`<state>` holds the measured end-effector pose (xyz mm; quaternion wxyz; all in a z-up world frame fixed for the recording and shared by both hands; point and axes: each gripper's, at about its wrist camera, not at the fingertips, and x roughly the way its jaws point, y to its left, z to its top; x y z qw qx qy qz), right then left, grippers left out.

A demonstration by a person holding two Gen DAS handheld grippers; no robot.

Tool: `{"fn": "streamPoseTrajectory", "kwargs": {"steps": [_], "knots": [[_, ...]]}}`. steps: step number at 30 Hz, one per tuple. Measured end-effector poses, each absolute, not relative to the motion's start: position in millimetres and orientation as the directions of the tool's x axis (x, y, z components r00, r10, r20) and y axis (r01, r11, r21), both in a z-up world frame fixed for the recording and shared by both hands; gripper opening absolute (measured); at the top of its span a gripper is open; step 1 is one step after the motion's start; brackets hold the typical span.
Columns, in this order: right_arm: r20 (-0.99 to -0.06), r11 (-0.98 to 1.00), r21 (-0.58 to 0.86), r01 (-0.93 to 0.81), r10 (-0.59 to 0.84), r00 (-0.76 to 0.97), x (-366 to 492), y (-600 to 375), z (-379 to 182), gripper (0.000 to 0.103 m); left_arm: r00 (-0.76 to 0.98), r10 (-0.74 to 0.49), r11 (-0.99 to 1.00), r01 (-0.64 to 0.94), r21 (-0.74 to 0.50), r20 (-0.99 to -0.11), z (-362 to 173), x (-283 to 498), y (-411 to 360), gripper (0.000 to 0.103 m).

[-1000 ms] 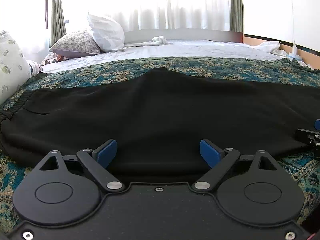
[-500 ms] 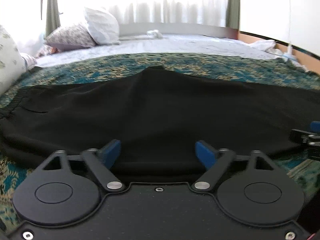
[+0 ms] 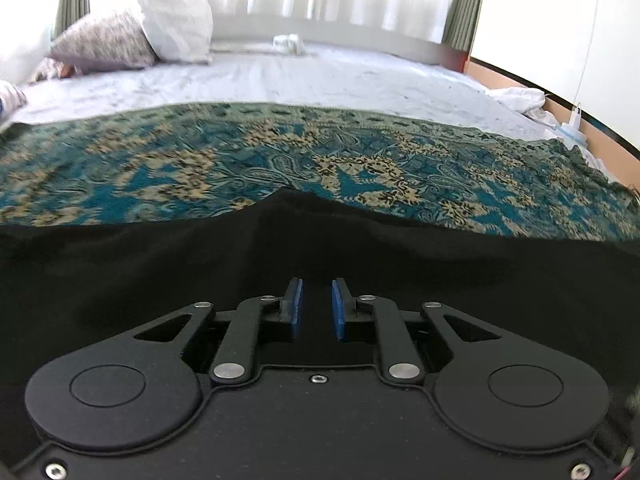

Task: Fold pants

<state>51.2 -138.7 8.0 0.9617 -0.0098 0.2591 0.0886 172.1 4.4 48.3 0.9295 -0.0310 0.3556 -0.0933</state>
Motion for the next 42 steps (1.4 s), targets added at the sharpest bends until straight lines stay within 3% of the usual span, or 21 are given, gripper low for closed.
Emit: {"fn": "streamPoseTrajectory", "kwargs": {"steps": [11,19,24,27,32,42], "knots": [[-0.508,0.982,0.006,-0.187,0.164,0.846,56,-132,-4,0.055,0.711,-0.145,0.989,0.122,-0.081,-0.688,21,260,-14,0.017],[-0.5,0.98,0.025,-0.198,0.184,0.846,57,-136,-5,0.055,0.701,-0.154,0.987,0.081,-0.136,-0.697,22,291,-15,0.017],[-0.46,0.96,0.199,-0.196,0.268,0.847,49,-166,7,0.063,0.733,-0.213,0.975,0.118,-0.188,-0.647,42,265,-19,0.064],[-0.437,0.969,0.215,-0.121,0.206,0.876,43,-196,13,0.063,0.763,-0.206,0.978,0.168,-0.121,-0.612,53,234,-29,0.069],[-0.44,0.984,0.167,0.056,0.024,0.898,38,-267,14,0.063,0.767,-0.249,0.967,0.231,-0.108,-0.591,53,179,-38,0.078],[-0.393,0.821,0.231,0.522,-0.412,0.822,-7,-411,17,0.063,0.757,-0.277,0.953,0.296,-0.068,-0.592,41,105,-62,0.081]]}}
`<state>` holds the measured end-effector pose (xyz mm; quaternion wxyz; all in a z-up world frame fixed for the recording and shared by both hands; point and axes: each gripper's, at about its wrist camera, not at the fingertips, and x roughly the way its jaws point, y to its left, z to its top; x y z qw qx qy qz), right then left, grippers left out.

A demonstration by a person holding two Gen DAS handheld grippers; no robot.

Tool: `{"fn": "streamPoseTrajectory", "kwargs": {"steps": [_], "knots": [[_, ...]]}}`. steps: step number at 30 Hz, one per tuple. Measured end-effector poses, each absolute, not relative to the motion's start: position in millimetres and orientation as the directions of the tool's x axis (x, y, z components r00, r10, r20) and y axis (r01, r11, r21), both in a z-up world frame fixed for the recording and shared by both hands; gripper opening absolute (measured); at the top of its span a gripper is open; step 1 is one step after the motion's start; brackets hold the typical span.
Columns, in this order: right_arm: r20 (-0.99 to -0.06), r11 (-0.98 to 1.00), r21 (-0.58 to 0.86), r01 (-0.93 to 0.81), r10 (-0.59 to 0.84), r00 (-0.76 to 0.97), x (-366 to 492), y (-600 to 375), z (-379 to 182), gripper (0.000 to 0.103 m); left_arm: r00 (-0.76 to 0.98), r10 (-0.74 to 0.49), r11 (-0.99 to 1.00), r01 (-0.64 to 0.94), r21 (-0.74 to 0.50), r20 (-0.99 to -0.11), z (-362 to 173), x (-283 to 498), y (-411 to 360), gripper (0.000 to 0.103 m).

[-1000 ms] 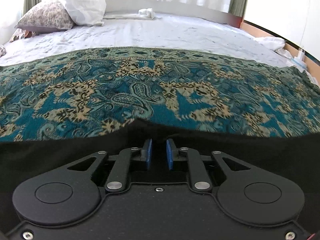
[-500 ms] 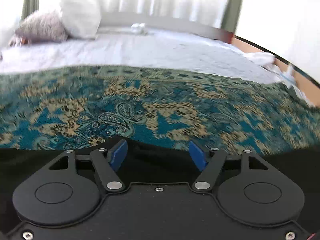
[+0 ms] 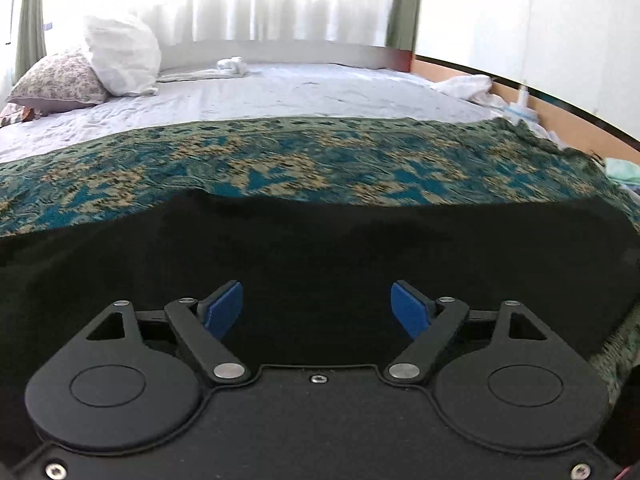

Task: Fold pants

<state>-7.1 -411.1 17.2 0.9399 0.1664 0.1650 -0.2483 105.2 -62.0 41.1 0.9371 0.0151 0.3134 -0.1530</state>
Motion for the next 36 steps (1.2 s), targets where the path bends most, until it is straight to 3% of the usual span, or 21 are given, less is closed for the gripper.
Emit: {"fn": "streamPoseTrajectory", "kwargs": {"steps": [7,12,16,23,36], "knots": [[-0.363,0.654,0.33,0.681,-0.578,0.731,-39,-476,8,0.073,0.731,-0.325,0.936,0.341,-0.091,-0.6,38,89,-97,0.085],[-0.382,0.567,0.402,0.719,-0.61,0.694,-34,-502,3,0.081,0.721,-0.36,0.918,0.387,-0.086,-0.592,39,80,-135,0.088],[-0.428,0.475,0.433,0.766,-0.64,0.639,-27,-517,-3,0.082,0.713,-0.384,0.901,0.427,-0.071,-0.587,38,73,-165,0.09],[-0.416,0.476,0.463,0.748,-0.629,0.657,-19,-536,-11,0.084,0.696,-0.386,0.883,0.47,-0.022,-0.606,28,65,-195,0.092],[-0.334,0.541,0.487,0.686,-0.61,0.719,-27,-528,-5,0.063,0.685,-0.36,0.889,0.458,-0.009,-0.634,5,61,-202,0.097]]}}
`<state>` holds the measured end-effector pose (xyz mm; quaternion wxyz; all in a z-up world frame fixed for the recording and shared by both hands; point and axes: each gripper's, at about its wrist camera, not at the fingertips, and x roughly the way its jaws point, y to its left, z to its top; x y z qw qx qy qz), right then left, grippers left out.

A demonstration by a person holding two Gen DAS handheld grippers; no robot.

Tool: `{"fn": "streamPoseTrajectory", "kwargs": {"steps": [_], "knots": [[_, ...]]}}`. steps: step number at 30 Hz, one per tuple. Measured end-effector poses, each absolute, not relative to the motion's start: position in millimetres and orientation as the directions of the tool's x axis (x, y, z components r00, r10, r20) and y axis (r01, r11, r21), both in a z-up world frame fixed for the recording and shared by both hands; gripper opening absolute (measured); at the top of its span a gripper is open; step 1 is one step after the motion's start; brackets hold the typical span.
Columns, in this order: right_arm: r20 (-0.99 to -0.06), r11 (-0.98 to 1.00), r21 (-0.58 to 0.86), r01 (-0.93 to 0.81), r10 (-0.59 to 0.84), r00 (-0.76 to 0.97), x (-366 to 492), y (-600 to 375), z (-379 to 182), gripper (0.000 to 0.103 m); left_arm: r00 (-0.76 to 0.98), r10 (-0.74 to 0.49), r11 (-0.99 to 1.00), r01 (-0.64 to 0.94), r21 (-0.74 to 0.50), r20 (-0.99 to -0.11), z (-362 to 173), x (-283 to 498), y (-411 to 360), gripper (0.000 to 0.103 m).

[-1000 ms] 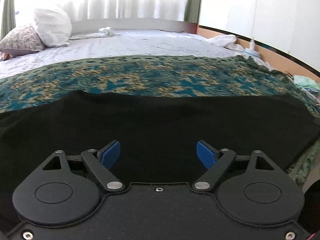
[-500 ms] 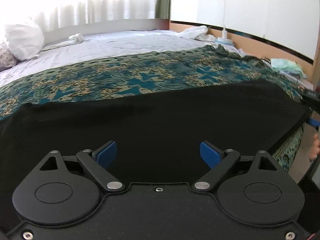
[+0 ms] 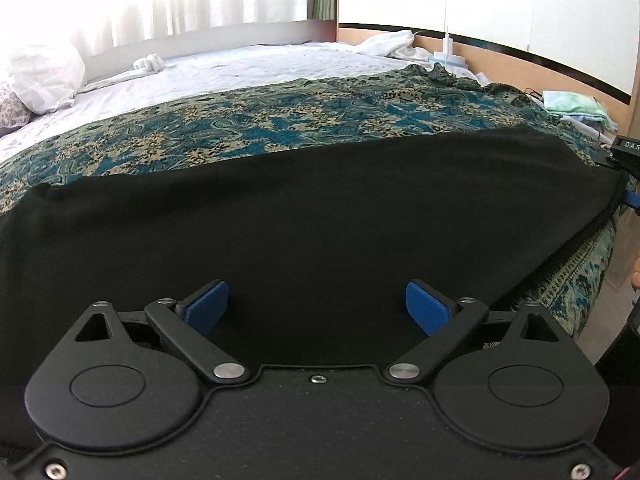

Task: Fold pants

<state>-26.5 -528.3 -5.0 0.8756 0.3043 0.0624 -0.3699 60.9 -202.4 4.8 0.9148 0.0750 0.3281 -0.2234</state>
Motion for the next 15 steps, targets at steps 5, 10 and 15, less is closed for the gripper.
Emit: {"fn": "streamPoseTrajectory", "kwargs": {"steps": [5,10,15], "knots": [[-0.368,0.541,0.471,0.697,-0.597,0.713,-19,-533,-7,0.062,0.685,-0.358,0.889,0.458,-0.007,-0.634,4,63,-202,0.099],[-0.383,0.554,0.462,0.693,-0.58,0.719,-10,-540,-8,0.059,0.684,-0.36,0.888,0.46,-0.008,-0.635,4,63,-201,0.099],[-0.41,0.589,0.426,0.686,-0.55,0.727,7,-551,-10,0.047,0.711,-0.327,0.904,0.427,0.013,-0.623,18,62,-184,0.097]]}}
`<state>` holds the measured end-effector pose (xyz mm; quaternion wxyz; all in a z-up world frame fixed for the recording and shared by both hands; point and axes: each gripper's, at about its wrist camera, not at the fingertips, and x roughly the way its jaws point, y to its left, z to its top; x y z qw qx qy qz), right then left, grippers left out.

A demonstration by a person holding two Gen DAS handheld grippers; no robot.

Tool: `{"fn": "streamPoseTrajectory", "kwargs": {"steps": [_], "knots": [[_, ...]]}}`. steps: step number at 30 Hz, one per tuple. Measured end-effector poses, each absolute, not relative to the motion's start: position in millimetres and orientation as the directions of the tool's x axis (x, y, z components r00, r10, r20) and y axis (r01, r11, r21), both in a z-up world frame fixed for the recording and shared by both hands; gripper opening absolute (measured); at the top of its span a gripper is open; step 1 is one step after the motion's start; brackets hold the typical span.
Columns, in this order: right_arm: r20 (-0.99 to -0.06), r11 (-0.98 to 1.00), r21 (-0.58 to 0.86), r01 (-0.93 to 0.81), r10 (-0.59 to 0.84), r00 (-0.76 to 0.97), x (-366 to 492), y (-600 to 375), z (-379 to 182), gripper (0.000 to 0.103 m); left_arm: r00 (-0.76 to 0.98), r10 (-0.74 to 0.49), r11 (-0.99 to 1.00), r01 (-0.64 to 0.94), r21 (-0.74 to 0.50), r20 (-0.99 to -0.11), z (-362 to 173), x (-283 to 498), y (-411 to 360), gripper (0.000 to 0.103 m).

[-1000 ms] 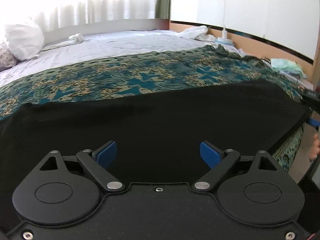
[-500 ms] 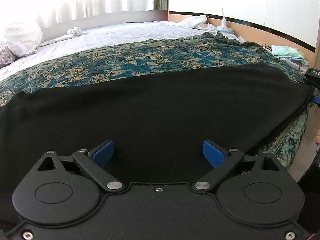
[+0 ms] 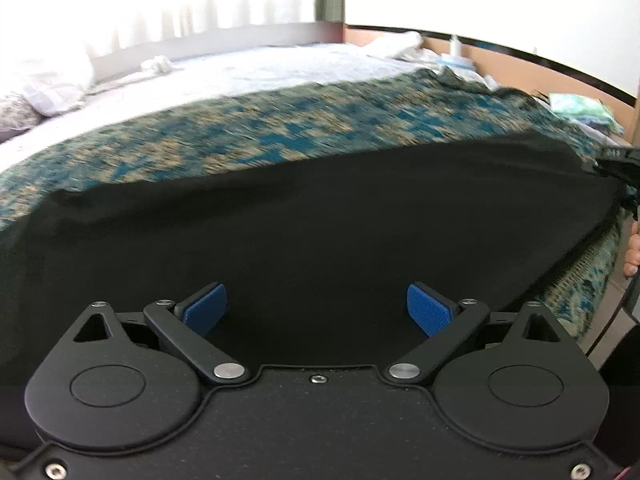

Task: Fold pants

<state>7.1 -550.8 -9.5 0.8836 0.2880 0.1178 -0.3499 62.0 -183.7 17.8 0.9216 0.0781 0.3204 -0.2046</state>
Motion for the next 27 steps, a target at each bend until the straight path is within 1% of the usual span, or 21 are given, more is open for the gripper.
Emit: {"fn": "streamPoseTrajectory", "kwargs": {"steps": [1,2,3,4,5,6,7,8,9,11,14,17,19,22,24,27], "knots": [[-0.418,0.592,0.428,0.683,-0.54,0.731,10,-553,-10,0.044,0.721,-0.318,0.91,0.413,0.014,-0.616,21,63,-177,0.097],[-0.426,0.589,0.43,0.684,-0.536,0.729,12,-556,-11,0.035,0.732,-0.304,0.919,0.394,0.015,-0.61,24,64,-166,0.097],[-0.435,0.581,0.435,0.688,-0.533,0.726,13,-559,-12,0.022,0.741,-0.291,0.927,0.376,0.015,-0.605,27,64,-157,0.097],[-0.441,0.568,0.452,0.688,-0.528,0.726,12,-563,-14,0.015,0.752,-0.271,0.936,0.351,0.017,-0.601,29,66,-145,0.096],[-0.441,0.556,0.49,0.671,-0.506,0.741,10,-567,-16,0.008,0.757,-0.253,0.944,0.33,0.019,-0.602,30,68,-134,0.088],[-0.439,0.542,0.524,0.658,-0.49,0.753,8,-571,-17,0.007,0.755,-0.231,0.951,0.309,0.022,-0.614,30,71,-121,0.061],[-0.444,0.531,0.536,0.656,-0.484,0.754,8,-573,-16,0.007,0.743,-0.212,0.957,0.289,0.018,-0.635,30,74,-108,0.044],[-0.456,0.54,0.515,0.665,-0.485,0.746,10,-572,-12,0.007,0.727,-0.198,0.964,0.265,0.002,-0.658,29,79,-96,0.017],[-0.467,0.56,0.468,0.683,-0.5,0.73,15,-567,-6,0.007,0.712,-0.19,0.972,0.233,-0.028,-0.676,27,84,-81,0.011],[-0.464,0.617,0.378,0.691,-0.519,0.718,27,-550,10,0.007,0.718,-0.201,0.977,0.199,-0.081,-0.667,25,87,-57,0.014],[-0.418,0.734,0.277,0.619,-0.488,0.766,56,-504,42,0.007,0.743,-0.177,0.984,0.15,-0.098,-0.645,26,84,-29,0.014],[-0.383,0.865,0.166,0.474,-0.387,0.839,96,-430,68,0.007,0.758,-0.181,0.983,0.119,-0.14,-0.627,25,81,-4,0.014],[-0.384,0.943,0.08,0.324,-0.271,0.883,119,-366,72,0.007,0.761,-0.185,0.98,0.092,-0.179,-0.622,21,77,12,0.014],[-0.426,0.996,-0.048,0.072,-0.085,0.901,134,-262,58,0.007,0.769,-0.195,0.968,0.05,-0.247,-0.608,18,71,33,0.014],[-0.481,0.99,-0.099,-0.101,0.042,0.876,129,-197,38,0.007,0.77,-0.213,0.958,0.043,-0.285,-0.601,16,70,45,0.014],[-0.544,0.949,-0.159,-0.271,0.145,0.827,111,-132,12,0.007,0.772,-0.221,0.952,0.038,-0.304,-0.596,14,68,56,0.014]]}}
